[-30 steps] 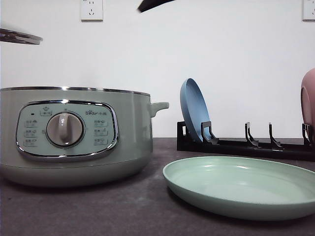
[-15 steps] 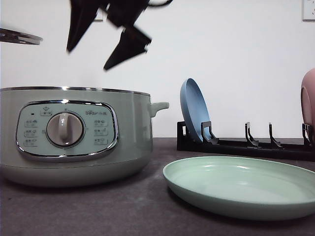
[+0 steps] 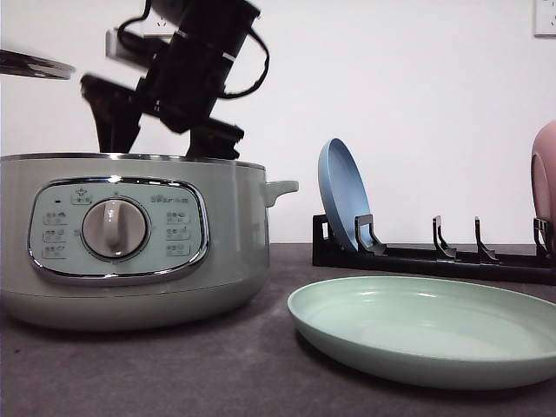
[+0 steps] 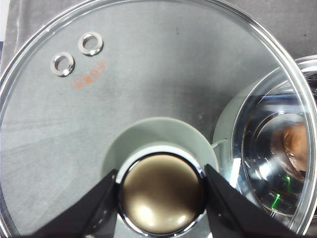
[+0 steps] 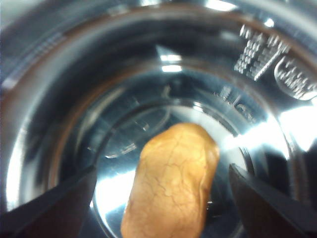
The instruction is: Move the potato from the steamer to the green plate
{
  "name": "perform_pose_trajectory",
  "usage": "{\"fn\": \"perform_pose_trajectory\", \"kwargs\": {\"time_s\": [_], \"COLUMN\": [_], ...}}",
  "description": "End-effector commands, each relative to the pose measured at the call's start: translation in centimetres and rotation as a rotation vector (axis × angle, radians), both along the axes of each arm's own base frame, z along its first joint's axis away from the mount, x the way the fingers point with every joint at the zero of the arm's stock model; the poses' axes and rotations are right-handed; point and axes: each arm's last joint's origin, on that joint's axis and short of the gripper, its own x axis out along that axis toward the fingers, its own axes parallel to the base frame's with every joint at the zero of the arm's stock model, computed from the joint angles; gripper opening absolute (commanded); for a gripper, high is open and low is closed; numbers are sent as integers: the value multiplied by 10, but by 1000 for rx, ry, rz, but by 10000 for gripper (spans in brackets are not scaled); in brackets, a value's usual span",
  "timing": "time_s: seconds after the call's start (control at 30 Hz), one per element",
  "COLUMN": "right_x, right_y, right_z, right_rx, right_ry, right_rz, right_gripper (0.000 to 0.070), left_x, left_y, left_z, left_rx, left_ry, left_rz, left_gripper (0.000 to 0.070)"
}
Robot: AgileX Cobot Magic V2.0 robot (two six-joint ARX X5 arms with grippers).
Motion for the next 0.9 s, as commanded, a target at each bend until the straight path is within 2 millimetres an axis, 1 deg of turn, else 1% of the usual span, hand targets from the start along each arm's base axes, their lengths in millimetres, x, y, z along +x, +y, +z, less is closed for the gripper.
{"fn": "perform_pose_trajectory", "kwargs": {"time_s": [0.0, 0.33, 0.47, 0.5, 0.53, 0.6, 0.63, 0.67, 0.73, 0.8, 0.87], "right_x": [1, 2, 1, 1, 0, -1, -1, -1, -2, -2, -2], "right_y": [9, 13, 14, 14, 15, 14, 14, 14, 13, 13, 11], "right_z": [-9, -26, -29, -30, -30, -30, -30, -31, -31, -30, -25], "right_rx": [-10, -57, -68, -70, -72, -77, -80, -84, -93, -93, -86], "right_ry": [-6, 13, 23, 25, 27, 32, 35, 40, 47, 47, 41], "right_rz": [17, 11, 12, 14, 15, 16, 16, 15, 14, 15, 12], "right_gripper": [538, 538, 527, 501, 456, 341, 300, 276, 257, 256, 254], "left_x": [0, 0, 0, 0, 0, 0, 0, 0, 0, 0, 0], "left_y": [0, 0, 0, 0, 0, 0, 0, 0, 0, 0, 0], "left_z": [10, 10, 10, 10, 10, 10, 10, 10, 10, 10, 10], "left_rx": [6, 6, 6, 6, 6, 6, 6, 6, 6, 6, 6], "left_ry": [-62, -61, -61, -61, -61, -62, -62, -62, -62, -62, -62], "left_rz": [-8, -8, -8, -8, -8, -8, -8, -8, -8, -8, -8], "left_gripper": [0, 0, 0, 0, 0, 0, 0, 0, 0, 0, 0]}}
